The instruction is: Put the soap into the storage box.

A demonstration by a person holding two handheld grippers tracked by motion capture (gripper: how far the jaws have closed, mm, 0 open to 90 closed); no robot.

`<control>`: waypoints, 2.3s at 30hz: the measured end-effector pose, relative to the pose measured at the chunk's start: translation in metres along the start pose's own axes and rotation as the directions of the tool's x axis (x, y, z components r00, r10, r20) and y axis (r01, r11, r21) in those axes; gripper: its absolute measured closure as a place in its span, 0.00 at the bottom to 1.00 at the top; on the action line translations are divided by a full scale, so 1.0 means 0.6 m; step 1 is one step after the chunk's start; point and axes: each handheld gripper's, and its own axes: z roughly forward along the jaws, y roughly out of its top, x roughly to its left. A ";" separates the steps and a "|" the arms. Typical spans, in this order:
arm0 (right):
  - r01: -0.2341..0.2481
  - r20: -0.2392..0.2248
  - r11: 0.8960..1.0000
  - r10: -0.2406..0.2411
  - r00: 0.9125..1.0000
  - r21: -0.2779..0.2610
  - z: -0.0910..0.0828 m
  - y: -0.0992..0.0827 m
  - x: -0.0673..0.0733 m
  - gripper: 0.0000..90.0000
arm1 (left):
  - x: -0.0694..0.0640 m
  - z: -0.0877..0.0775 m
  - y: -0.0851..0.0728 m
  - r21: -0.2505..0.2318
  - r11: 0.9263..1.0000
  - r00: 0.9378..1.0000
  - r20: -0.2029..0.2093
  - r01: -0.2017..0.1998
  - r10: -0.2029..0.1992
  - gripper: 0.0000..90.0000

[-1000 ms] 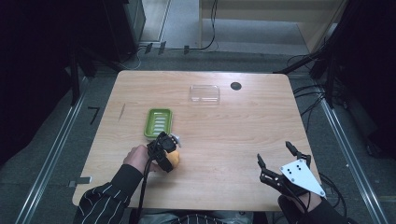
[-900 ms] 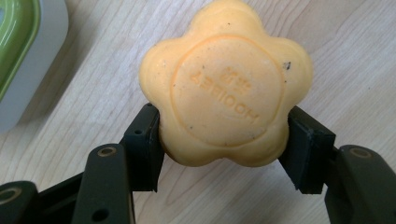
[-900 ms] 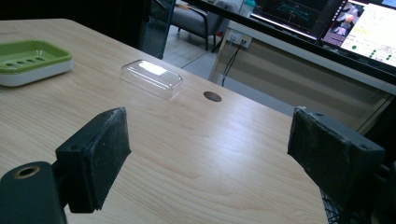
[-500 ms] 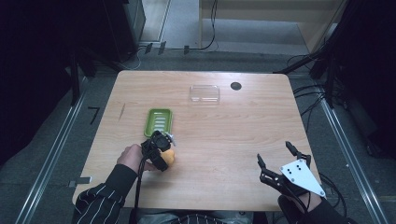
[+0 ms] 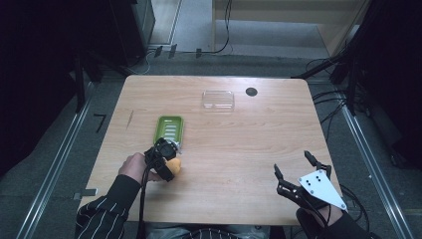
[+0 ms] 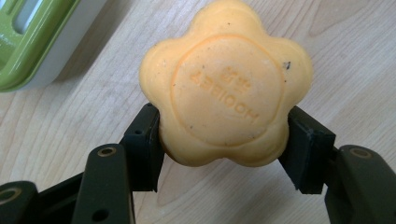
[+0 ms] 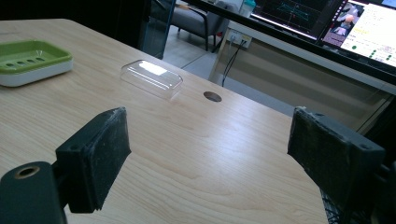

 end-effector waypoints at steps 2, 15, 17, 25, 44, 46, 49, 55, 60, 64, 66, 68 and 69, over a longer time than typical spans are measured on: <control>-0.001 0.000 1.000 0.001 1.000 0.000 0.000 0.000 0.000 0.15 | 0.001 0.000 -0.002 -0.008 1.000 1.000 0.000 0.014 -0.014 0.44; 0.000 0.000 1.000 0.000 1.000 0.000 0.000 0.000 0.000 0.15 | 0.015 -0.010 -0.010 -0.017 0.999 0.999 -0.006 0.031 -0.031 0.44; -0.002 -0.002 1.000 0.002 1.000 0.001 0.000 0.000 0.000 0.15 | 0.018 -0.012 -0.011 -0.018 0.999 0.999 -0.006 0.034 -0.034 0.44; 0.001 -0.001 1.000 -0.001 1.000 0.002 0.000 0.000 0.000 0.15 | 0.031 -0.021 -0.014 -0.027 0.999 0.999 -0.013 0.045 -0.045 0.44; 0.002 0.001 1.000 -0.002 1.000 0.004 0.000 0.000 0.001 0.15 | 0.057 -0.038 -0.005 -0.061 0.996 0.997 -0.033 0.063 -0.065 0.44; 0.005 0.000 1.000 -0.005 1.000 0.004 0.000 0.000 0.001 0.15 | 0.061 -0.039 -0.004 -0.066 0.996 0.997 -0.032 0.067 -0.069 0.44; 0.005 0.001 1.000 -0.005 1.000 0.003 0.000 0.000 0.001 0.15 | 0.066 -0.042 -0.003 -0.073 0.995 0.997 -0.034 0.071 -0.073 0.44; 0.006 0.000 1.000 -0.006 1.000 0.003 0.000 0.000 0.001 0.15 | 0.072 -0.046 0.003 -0.080 0.994 0.997 -0.035 0.073 -0.076 0.44; 0.007 0.000 1.000 -0.007 1.000 0.004 0.000 0.000 0.001 0.15 | 0.079 -0.051 0.008 -0.091 0.993 0.996 -0.034 0.079 -0.083 0.44; 0.003 -0.001 1.000 -0.003 1.000 0.004 0.000 0.000 0.001 0.15 | 0.083 -0.054 0.014 -0.098 0.992 0.996 -0.036 0.077 -0.081 0.44; 0.008 -0.001 1.000 -0.008 1.000 0.004 0.001 0.000 0.001 0.15 | 0.085 -0.056 0.017 -0.097 0.993 0.996 -0.037 0.073 -0.076 0.44; 0.007 -0.002 1.000 -0.007 1.000 0.004 0.001 0.000 0.001 0.15 | 0.088 -0.058 0.020 -0.102 0.992 0.996 -0.034 0.080 -0.083 0.44; 0.007 -0.002 1.000 -0.007 1.000 0.004 0.001 0.000 0.001 0.15 | 0.089 -0.058 0.021 -0.101 0.992 0.996 -0.034 0.078 -0.082 0.44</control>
